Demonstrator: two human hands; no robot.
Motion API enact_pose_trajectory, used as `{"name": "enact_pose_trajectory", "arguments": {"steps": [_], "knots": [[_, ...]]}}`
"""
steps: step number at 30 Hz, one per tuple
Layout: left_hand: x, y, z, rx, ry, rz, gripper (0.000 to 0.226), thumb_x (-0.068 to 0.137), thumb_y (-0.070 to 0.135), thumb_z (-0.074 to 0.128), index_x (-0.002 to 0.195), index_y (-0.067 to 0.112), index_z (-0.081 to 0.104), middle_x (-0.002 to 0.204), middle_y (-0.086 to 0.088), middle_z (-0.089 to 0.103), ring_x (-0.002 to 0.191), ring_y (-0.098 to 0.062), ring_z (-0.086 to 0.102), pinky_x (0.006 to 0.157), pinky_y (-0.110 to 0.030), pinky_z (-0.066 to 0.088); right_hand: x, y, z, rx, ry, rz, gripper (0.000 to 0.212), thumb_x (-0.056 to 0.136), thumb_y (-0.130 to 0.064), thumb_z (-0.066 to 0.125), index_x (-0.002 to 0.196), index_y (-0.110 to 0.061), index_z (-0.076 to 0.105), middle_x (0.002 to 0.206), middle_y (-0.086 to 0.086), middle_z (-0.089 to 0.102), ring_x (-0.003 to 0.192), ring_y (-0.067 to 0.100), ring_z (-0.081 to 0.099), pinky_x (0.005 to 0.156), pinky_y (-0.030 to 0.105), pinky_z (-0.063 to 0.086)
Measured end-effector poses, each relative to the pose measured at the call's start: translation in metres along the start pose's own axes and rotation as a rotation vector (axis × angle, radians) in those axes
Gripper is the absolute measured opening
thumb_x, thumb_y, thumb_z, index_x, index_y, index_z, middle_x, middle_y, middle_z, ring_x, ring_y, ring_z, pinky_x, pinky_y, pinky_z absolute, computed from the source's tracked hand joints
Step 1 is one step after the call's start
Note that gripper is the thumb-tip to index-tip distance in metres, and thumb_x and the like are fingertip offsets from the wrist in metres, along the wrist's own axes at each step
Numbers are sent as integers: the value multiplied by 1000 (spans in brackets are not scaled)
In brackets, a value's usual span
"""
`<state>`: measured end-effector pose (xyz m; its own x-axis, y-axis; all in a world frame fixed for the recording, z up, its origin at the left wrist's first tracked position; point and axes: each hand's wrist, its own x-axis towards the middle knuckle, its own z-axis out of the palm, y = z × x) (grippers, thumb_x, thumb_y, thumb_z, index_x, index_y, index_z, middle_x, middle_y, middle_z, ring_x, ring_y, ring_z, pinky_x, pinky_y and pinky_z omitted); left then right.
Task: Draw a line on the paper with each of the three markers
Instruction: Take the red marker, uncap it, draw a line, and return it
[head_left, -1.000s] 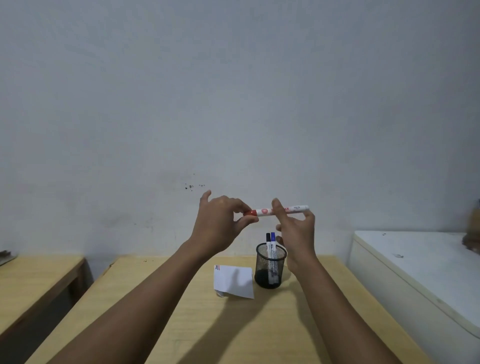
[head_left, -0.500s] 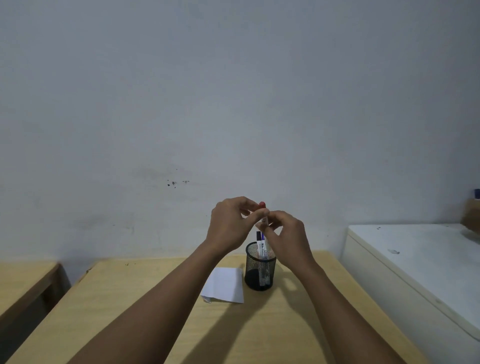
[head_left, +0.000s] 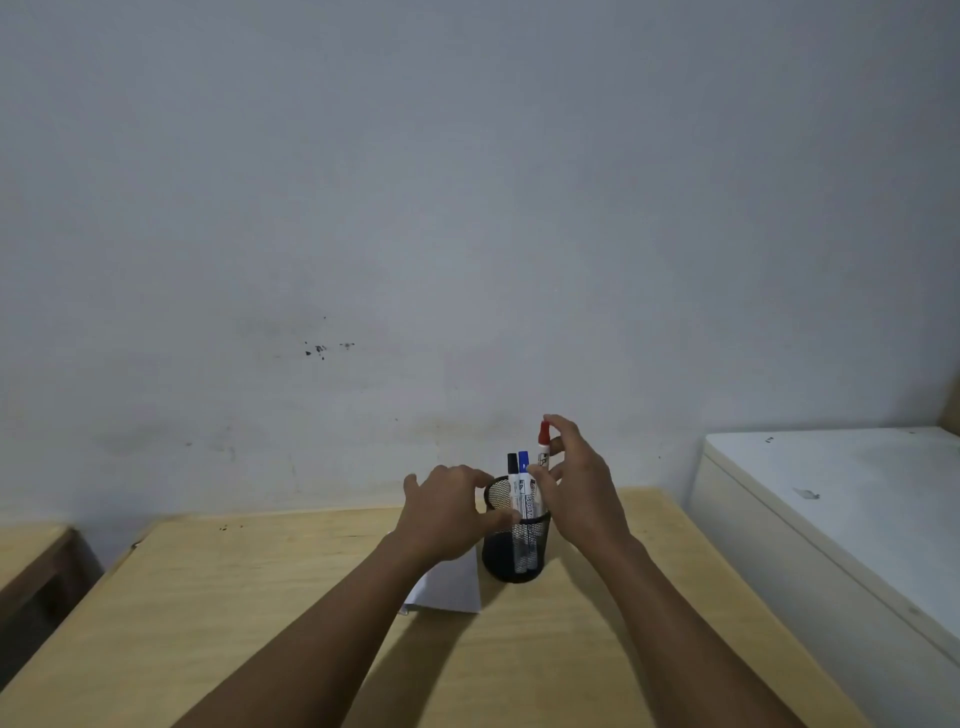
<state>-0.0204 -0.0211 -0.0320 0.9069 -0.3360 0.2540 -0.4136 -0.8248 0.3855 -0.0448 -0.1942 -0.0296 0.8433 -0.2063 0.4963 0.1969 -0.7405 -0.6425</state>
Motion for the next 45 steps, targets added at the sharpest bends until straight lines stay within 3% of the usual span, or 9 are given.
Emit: {"name": "enact_pose_trajectory", "arguments": {"steps": [3,6,15,28,38,40,42,45], "knots": [[3,-3,6,-9,13,23,51,73,68,63,113,37,65,127,10,63,122,-18,51,103,-55,27,3,10,8,-67,-37,45,51,94,-23,71,140,-29,49,98,-11,62,89,18,67,98,46,46],[5,-5,8,-24,3,38,50,75,66,63,115,36,63,126,9,62,115,-16,54,101,-54,33,5,15,15,-134,-41,77,43,96,-31,67,136,-30,53,93,-12,66,99,18,65,90,38,32],[9,-7,8,-41,-81,59,57,80,63,62,128,33,57,129,4,54,114,-18,54,100,-56,33,14,13,22,-161,-22,36,42,100,-28,62,141,-29,54,115,-6,70,111,18,62,93,37,25],[8,-6,7,-30,-152,59,61,85,61,55,138,31,47,135,4,45,119,-19,50,105,-59,27,15,13,22,-210,-93,78,38,97,-33,65,134,-31,57,109,-7,74,111,20,61,87,35,21],[9,-6,8,11,-197,53,61,90,59,50,143,30,41,144,2,38,127,-23,46,108,-63,22,22,16,28,-72,-205,102,37,105,-27,50,140,-38,53,107,-9,68,112,17,58,101,45,28],[8,-8,8,4,-194,58,62,89,59,51,143,30,40,143,2,38,126,-22,47,108,-64,23,23,14,28,-11,-238,97,36,105,-25,50,139,-36,56,107,-11,64,112,16,59,105,49,36],[8,-7,8,4,-190,66,62,89,59,51,143,30,40,143,3,38,125,-22,48,108,-63,23,26,11,25,100,-251,123,31,105,-21,50,132,-31,61,105,-8,66,106,18,66,98,53,50],[9,-7,8,2,-187,74,62,89,58,51,143,30,40,143,2,38,124,-22,48,107,-63,23,33,10,21,189,-225,178,23,104,-16,51,119,-24,67,101,2,72,90,20,71,77,41,61]]}}
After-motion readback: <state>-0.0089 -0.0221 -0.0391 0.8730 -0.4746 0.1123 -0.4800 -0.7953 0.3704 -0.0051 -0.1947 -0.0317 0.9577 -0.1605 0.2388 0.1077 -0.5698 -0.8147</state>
